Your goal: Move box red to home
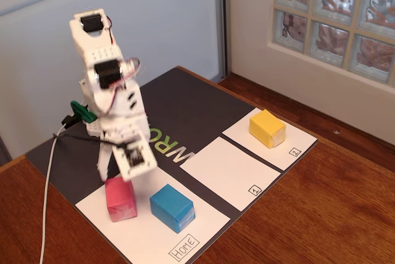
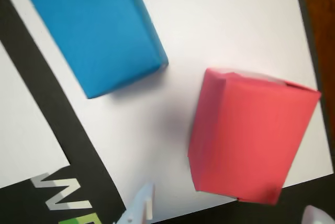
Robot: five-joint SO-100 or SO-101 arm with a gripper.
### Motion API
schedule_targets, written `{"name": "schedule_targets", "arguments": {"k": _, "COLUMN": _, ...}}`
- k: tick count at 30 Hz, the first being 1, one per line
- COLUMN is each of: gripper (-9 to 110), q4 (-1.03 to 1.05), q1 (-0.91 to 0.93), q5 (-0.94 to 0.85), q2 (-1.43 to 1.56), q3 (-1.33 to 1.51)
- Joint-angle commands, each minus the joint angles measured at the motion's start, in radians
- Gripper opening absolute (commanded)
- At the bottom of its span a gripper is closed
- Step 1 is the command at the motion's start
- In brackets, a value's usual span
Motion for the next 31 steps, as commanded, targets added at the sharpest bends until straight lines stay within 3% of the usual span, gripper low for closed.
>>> {"name": "schedule_targets", "arguments": {"k": 1, "gripper": 31, "q4": 0.048, "q1": -0.031, "q5": -0.017, "q2": 0.106, "q3": -0.012}}
{"name": "schedule_targets", "arguments": {"k": 8, "gripper": 18, "q4": 0.129, "q1": -0.127, "q5": -0.055, "q2": 0.229, "q3": -0.005}}
{"name": "schedule_targets", "arguments": {"k": 14, "gripper": 0, "q4": 0.204, "q1": -0.233, "q5": -0.118, "q2": 0.288, "q3": 0.005}}
{"name": "schedule_targets", "arguments": {"k": 23, "gripper": -1, "q4": 0.198, "q1": -0.463, "q5": 0.137, "q2": 0.491, "q3": 0.199}}
{"name": "schedule_targets", "arguments": {"k": 31, "gripper": -1, "q4": 0.210, "q1": -0.581, "q5": 0.118, "q2": 0.594, "q3": 0.336}}
